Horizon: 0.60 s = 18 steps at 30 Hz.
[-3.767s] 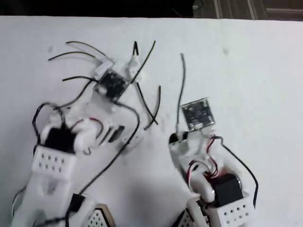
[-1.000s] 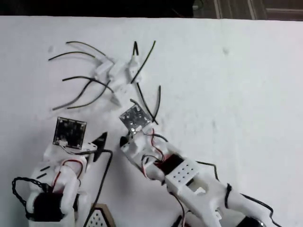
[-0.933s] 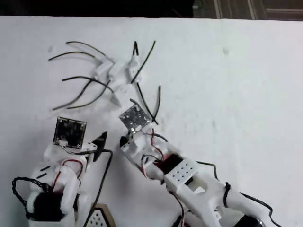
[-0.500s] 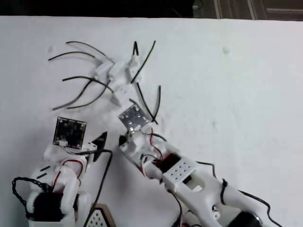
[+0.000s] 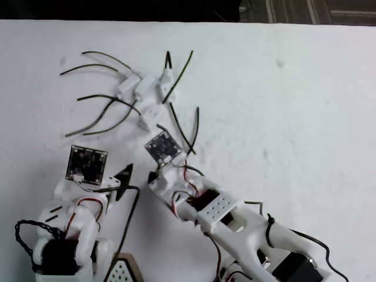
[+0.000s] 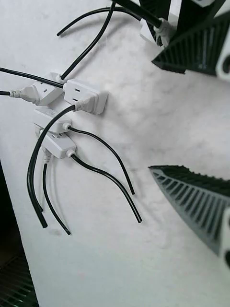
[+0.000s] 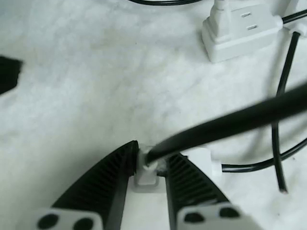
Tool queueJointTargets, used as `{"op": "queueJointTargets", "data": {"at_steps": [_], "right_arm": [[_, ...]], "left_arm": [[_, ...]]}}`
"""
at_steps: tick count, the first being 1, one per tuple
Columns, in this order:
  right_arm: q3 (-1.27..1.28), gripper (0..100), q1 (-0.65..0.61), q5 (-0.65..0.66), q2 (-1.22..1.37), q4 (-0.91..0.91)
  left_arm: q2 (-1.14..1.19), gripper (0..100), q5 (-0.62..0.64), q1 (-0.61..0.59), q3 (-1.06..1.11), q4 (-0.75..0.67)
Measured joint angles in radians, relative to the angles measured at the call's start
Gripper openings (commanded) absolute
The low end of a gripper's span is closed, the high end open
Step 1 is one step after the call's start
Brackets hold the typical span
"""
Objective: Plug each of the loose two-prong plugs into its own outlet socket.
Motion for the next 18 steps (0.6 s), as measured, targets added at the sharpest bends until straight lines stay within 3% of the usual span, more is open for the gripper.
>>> {"op": "queueJointTargets", "data": {"at_steps": [10, 18], "right_arm": [[-0.066, 1.8, -0.002, 0.106, 0.114, 0.014], [-0.084, 1.8, -0.002, 0.181, 0.100, 0.137]], "left_arm": [[0.000, 31, 0.000, 0.000, 0.000, 0.000], [0.000, 31, 0.000, 0.000, 0.000, 0.000]]}}
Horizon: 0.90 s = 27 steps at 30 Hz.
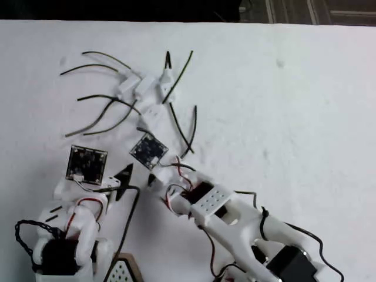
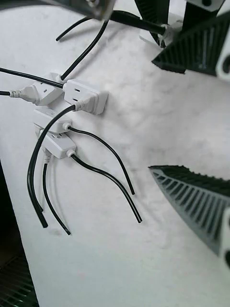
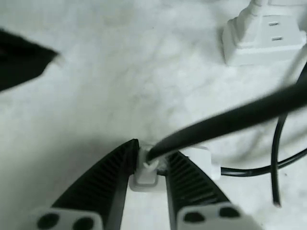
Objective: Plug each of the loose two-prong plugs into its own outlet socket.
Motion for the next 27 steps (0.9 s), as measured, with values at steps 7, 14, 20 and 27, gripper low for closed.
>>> {"op": "queueJointTargets", "data": {"at_steps": [7, 14, 20, 27], "right_arm": [[-0.002, 11.3, 0.000, 0.002, -0.020, 0.054], [-0.008, 25.6, 0.000, 0.005, -0.112, 0.166], [-0.008, 15.2, 0.002, 0.006, -0.374, 0.358], [-0.008, 14.3, 0.009, 0.006, -0.626, 0.603]], "left_arm": [[0.000, 31, 0.000, 0.000, 0.000, 0.000], [0.000, 31, 0.006, 0.000, 0.005, 0.000], [0.000, 31, 0.006, -0.002, 0.015, 0.000], [0.000, 31, 0.006, -0.002, 0.018, 0.000]]}}
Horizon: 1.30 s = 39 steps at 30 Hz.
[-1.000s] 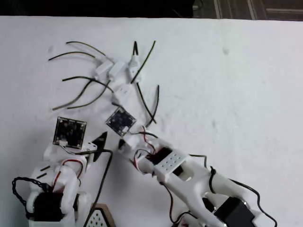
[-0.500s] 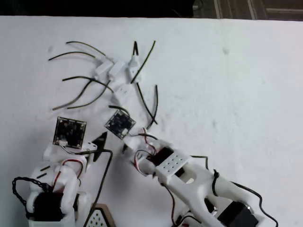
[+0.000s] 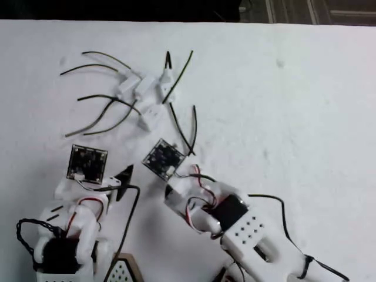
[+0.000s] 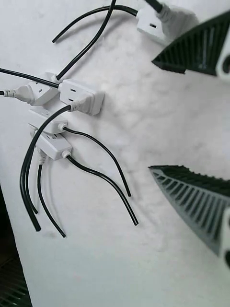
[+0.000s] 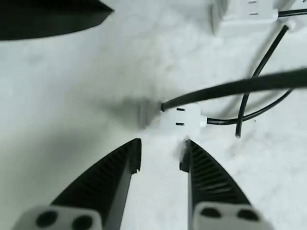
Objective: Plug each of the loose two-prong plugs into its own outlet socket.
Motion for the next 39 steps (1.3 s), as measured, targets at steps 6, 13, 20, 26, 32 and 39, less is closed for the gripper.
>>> {"op": "queueJointTargets", "data": {"at_steps": [6, 13, 20, 26, 32, 39], "right_arm": [[0.000, 23.5, 0.026, 0.000, 0.023, 0.018], [0.000, 35.9, 0.026, 0.000, 0.230, -0.112], [-0.051, 46.5, -0.046, -0.101, 0.448, -0.215], [-0.149, 47.2, -0.044, -0.160, 0.628, -0.226], [-0.226, 35.3, -0.046, -0.172, 0.798, -0.226], [-0.278, 21.1, -0.043, -0.172, 0.824, -0.226]], "left_arm": [[0.000, 31, 0.000, 0.000, 0.002, 0.000], [0.000, 31, 0.000, 0.000, 0.043, -0.046], [-0.005, 31, 0.000, 0.000, 0.052, -0.060], [-0.005, 31, 0.000, 0.000, 0.052, -0.060], [-0.005, 31, 0.000, 0.000, 0.052, -0.060], [-0.005, 31, 0.000, 0.000, 0.052, -0.060]]}}
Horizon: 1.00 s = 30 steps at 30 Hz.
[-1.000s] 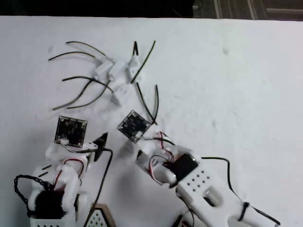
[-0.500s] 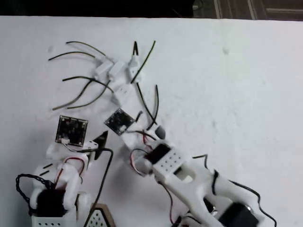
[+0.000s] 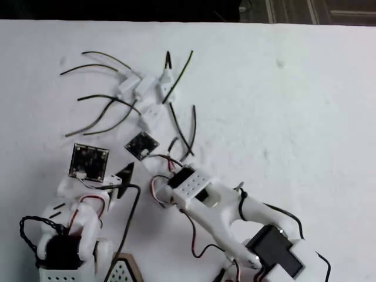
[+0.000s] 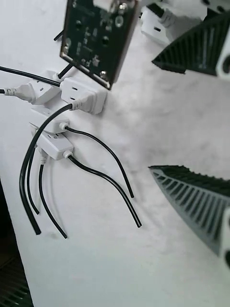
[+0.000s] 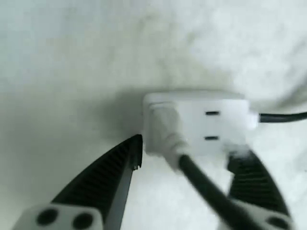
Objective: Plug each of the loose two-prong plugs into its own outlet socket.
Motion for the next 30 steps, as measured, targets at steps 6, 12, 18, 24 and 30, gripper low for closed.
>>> {"op": "queueJointTargets", "data": {"at_steps": [6, 12, 18, 24, 30], "right_arm": [[-0.012, 20.9, 0.000, 0.000, 0.000, 0.000], [-0.061, 20.8, 0.029, 0.000, 0.002, 0.000], [-0.180, 20.8, 0.118, 0.000, 0.017, 0.000], [-0.247, 21.2, 0.141, 0.000, 0.017, 0.003], [-0.249, 28.5, 0.031, 0.000, 0.017, 0.135]], "left_arm": [[0.000, 31, 0.000, 0.000, 0.000, 0.000], [0.000, 31, 0.000, 0.000, 0.000, 0.000], [0.000, 31, 0.000, 0.000, 0.000, 0.000], [0.000, 31, 0.000, 0.000, 0.000, 0.000], [0.000, 31, 0.000, 0.000, 0.000, 0.000]]}}
